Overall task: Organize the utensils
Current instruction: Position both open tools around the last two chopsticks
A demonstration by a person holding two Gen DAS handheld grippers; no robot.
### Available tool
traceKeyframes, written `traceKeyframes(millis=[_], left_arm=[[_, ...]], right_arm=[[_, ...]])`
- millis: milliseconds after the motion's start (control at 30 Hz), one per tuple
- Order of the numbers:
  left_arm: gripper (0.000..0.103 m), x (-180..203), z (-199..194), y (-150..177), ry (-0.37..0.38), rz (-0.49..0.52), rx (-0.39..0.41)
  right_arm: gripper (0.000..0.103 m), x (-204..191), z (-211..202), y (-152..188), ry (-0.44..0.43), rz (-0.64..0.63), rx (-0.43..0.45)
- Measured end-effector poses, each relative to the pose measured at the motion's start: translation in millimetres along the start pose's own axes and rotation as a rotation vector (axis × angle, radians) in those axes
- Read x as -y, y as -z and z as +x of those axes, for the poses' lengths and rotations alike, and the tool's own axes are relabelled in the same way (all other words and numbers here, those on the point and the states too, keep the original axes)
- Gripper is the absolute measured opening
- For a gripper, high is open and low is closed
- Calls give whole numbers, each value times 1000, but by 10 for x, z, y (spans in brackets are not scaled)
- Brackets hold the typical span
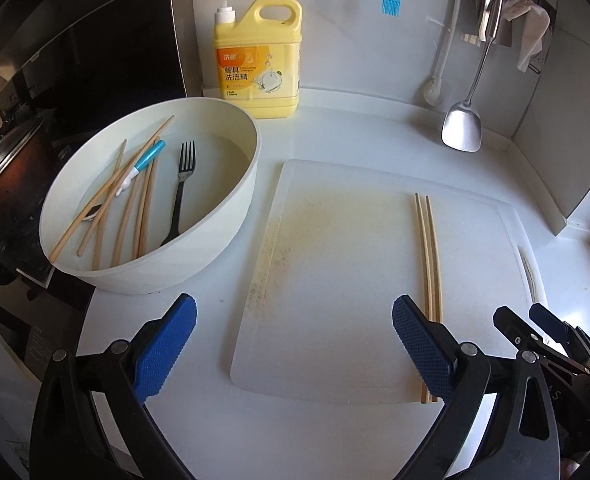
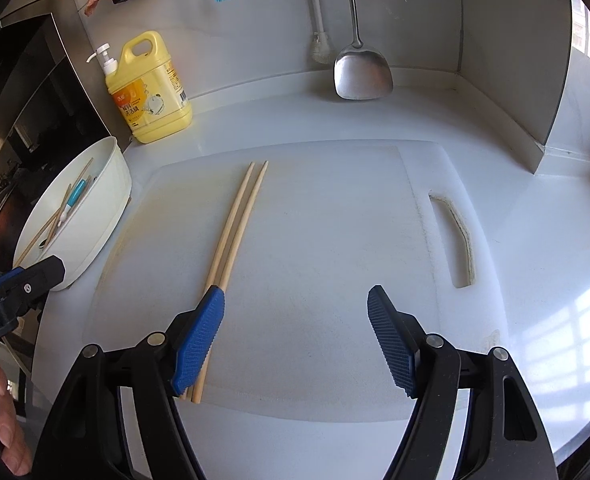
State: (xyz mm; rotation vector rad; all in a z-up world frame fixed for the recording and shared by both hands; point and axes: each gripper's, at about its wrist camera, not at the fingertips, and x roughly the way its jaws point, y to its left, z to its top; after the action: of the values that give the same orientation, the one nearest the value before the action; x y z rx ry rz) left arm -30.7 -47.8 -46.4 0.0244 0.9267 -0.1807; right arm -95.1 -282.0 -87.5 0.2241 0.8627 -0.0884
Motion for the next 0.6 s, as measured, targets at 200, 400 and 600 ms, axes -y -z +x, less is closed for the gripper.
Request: traceKeyframes(millis=[200,400,600], left_arm=[[97,26,198,92,-8,17,41],[97,14,302,156,-3,21,94],[97,-15,334,157,4,17,97]], right_arm=[[71,-77,226,18,-1,17,11],[71,-156,371,51,27,1,48],[71,-245,439,31,39,-18,55]])
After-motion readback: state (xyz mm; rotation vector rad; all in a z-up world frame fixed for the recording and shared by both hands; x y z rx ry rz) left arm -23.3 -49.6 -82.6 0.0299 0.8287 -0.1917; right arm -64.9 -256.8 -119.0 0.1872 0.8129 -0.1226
